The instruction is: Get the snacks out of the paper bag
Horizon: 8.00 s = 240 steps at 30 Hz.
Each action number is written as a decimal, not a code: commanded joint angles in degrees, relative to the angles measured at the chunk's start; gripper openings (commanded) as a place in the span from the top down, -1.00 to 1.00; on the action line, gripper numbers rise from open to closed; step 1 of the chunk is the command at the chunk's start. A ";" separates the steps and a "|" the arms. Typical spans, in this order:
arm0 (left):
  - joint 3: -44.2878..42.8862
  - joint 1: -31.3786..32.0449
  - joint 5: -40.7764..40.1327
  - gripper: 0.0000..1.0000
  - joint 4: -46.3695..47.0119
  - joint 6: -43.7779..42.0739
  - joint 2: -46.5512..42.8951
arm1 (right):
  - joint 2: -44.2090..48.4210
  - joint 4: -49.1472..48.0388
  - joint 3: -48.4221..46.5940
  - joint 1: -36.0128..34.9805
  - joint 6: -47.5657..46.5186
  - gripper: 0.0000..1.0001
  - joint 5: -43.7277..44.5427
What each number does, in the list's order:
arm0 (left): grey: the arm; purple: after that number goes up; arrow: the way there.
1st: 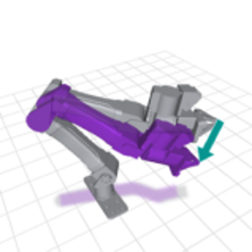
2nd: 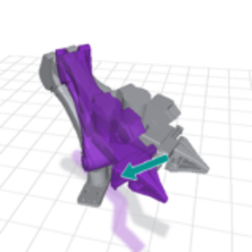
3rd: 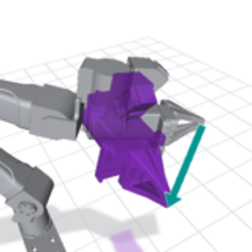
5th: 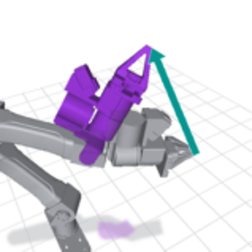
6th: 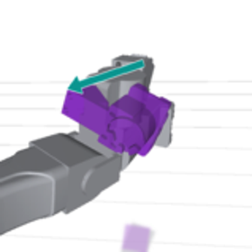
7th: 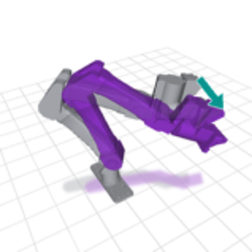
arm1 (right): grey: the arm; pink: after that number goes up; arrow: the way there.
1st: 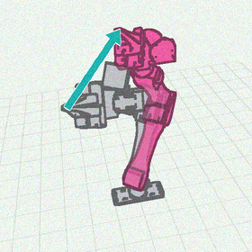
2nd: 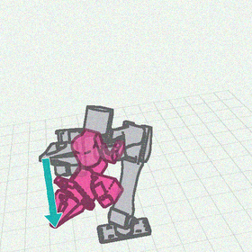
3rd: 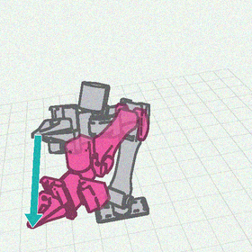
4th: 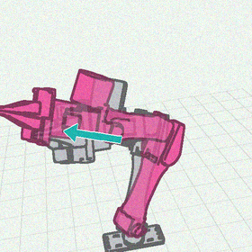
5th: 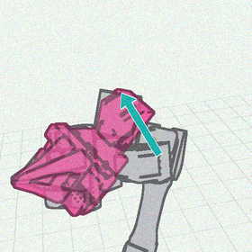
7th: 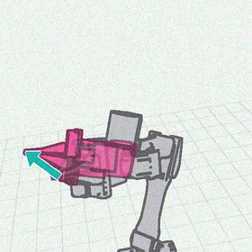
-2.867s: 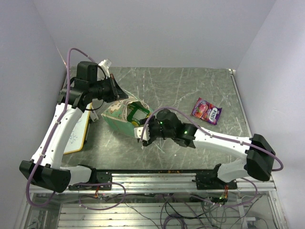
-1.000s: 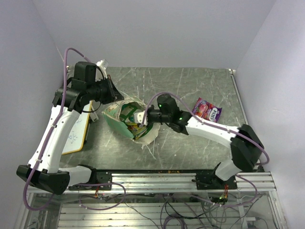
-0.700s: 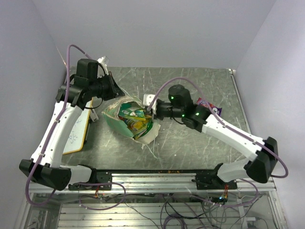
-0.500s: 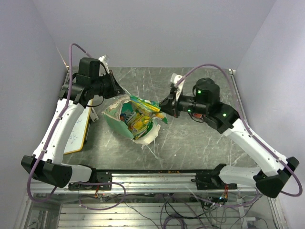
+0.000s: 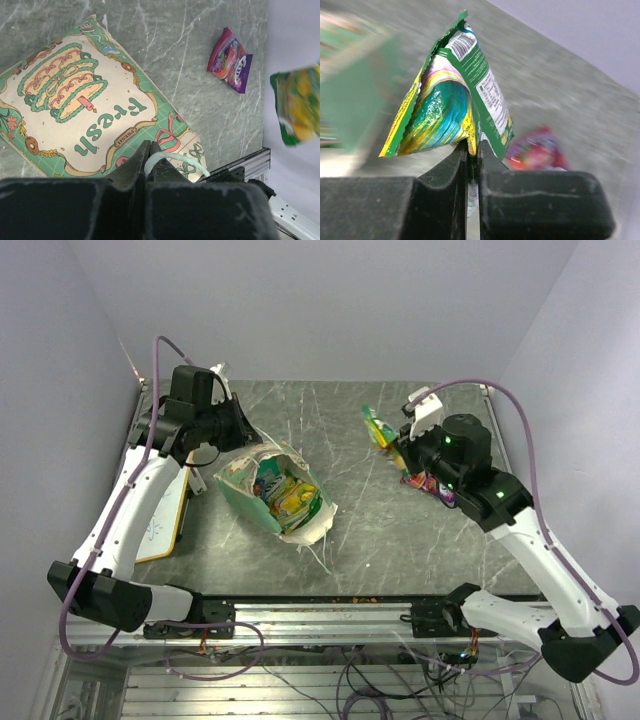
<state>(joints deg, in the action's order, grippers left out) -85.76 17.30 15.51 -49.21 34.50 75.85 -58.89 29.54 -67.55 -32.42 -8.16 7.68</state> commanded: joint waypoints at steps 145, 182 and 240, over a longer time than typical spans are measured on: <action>-0.74 2.04 4.28 0.86 -3.22 -0.54 -3.71 | -29.97 -19.51 7.50 -23.82 -61.54 1.00 -26.29; -2.57 1.16 1.81 0.86 -1.40 -4.36 1.31 | -1.10 3.98 -2.39 -5.05 -34.15 1.00 5.46; -1.11 1.07 2.87 0.86 -2.17 -5.05 -1.55 | -69.62 40.52 -44.37 11.16 49.16 0.90 47.60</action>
<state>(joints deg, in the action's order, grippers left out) -86.41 18.79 18.20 -50.89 30.39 74.56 -126.48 72.01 -109.34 -21.58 40.16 56.14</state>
